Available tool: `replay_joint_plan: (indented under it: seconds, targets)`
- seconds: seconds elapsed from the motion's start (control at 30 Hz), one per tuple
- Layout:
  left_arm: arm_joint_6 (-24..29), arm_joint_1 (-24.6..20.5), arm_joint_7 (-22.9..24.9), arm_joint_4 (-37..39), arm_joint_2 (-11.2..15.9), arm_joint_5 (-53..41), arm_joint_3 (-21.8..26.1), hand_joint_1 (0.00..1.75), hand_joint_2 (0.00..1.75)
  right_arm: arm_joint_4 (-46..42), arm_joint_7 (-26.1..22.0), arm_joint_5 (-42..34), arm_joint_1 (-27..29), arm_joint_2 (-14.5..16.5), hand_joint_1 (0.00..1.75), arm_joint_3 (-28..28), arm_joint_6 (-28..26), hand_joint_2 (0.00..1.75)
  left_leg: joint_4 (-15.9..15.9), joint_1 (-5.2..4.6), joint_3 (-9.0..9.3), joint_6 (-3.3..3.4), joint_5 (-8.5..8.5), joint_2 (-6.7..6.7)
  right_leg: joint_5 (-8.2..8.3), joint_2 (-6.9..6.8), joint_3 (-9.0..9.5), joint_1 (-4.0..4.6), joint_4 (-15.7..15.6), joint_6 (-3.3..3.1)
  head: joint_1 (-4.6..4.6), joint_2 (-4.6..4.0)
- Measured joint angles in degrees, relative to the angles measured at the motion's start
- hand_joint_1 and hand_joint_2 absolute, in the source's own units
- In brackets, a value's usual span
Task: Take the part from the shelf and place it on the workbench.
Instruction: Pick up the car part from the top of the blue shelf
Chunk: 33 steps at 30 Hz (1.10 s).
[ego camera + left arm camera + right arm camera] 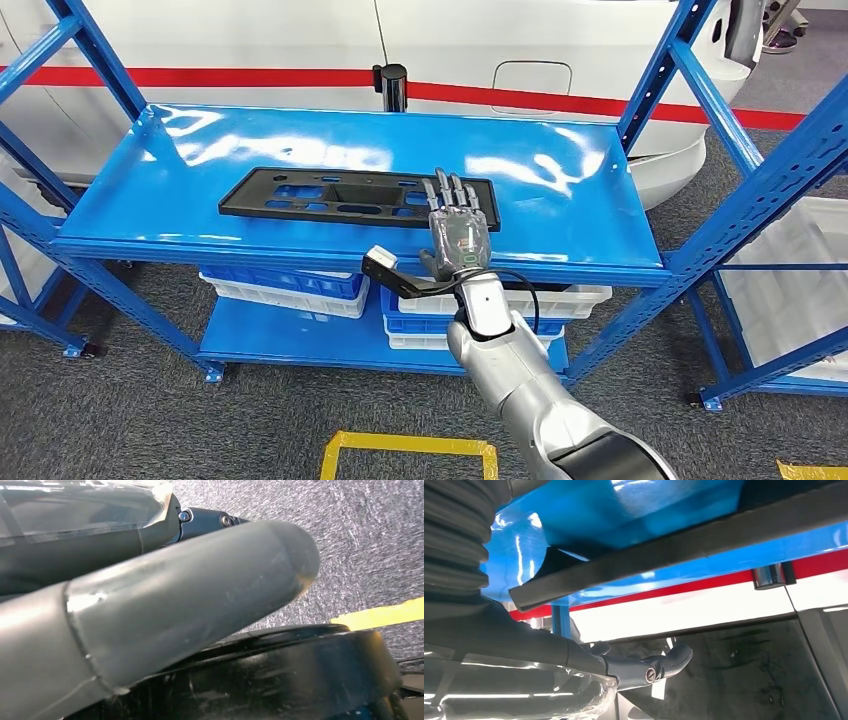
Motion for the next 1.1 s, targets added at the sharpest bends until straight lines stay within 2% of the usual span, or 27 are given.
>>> replay_joint_plan:
  seconds: [0.23,0.7,0.97,1.0,1.1]
  targets:
    - [-0.02,0.00,0.32,0.00,0.00,-0.01,0.00,0.00,0.00,0.00,0.50,0.20,0.14,-0.78,0.00,0.00,0.00,1.75,0.00,0.00,0.00,0.00,0.00,0.00,0.00,0.00,0.00,0.00,0.00,0.00,0.00,0.01]
    - [0.41,0.01,-0.36,0.00,0.00,-0.46,0.00,0.00,0.00,-0.09,5.39,0.27,-0.36,-3.05,0.00,0.22,0.00,1.75,0.00,0.00,0.01,0.00,0.00,-0.01,0.00,0.00,0.04,0.00,0.00,0.00,0.00,0.01]
    - [0.35,0.02,-0.92,0.00,-0.02,-1.02,0.00,0.00,0.00,-0.48,6.26,0.29,-1.04,-3.75,0.00,2.19,0.00,1.75,0.00,0.00,0.00,0.00,0.00,-0.01,0.01,0.00,0.12,0.01,0.00,0.02,0.00,0.01]
    - [0.25,0.01,-0.89,0.00,-0.02,-1.01,0.00,0.00,0.00,-0.48,6.39,0.30,-1.16,-3.75,0.11,2.53,0.00,1.75,0.00,0.00,0.00,0.00,0.00,-0.01,0.01,0.00,0.10,0.01,0.00,0.02,0.00,0.01]
    - [-0.09,0.01,-0.65,0.00,-0.02,-1.06,0.01,0.00,0.00,-0.48,7.03,-0.23,-1.34,-3.77,1.41,3.54,0.00,1.75,0.00,0.00,0.00,0.00,-0.01,-0.01,0.00,0.00,0.07,0.01,0.00,0.02,0.00,0.01]
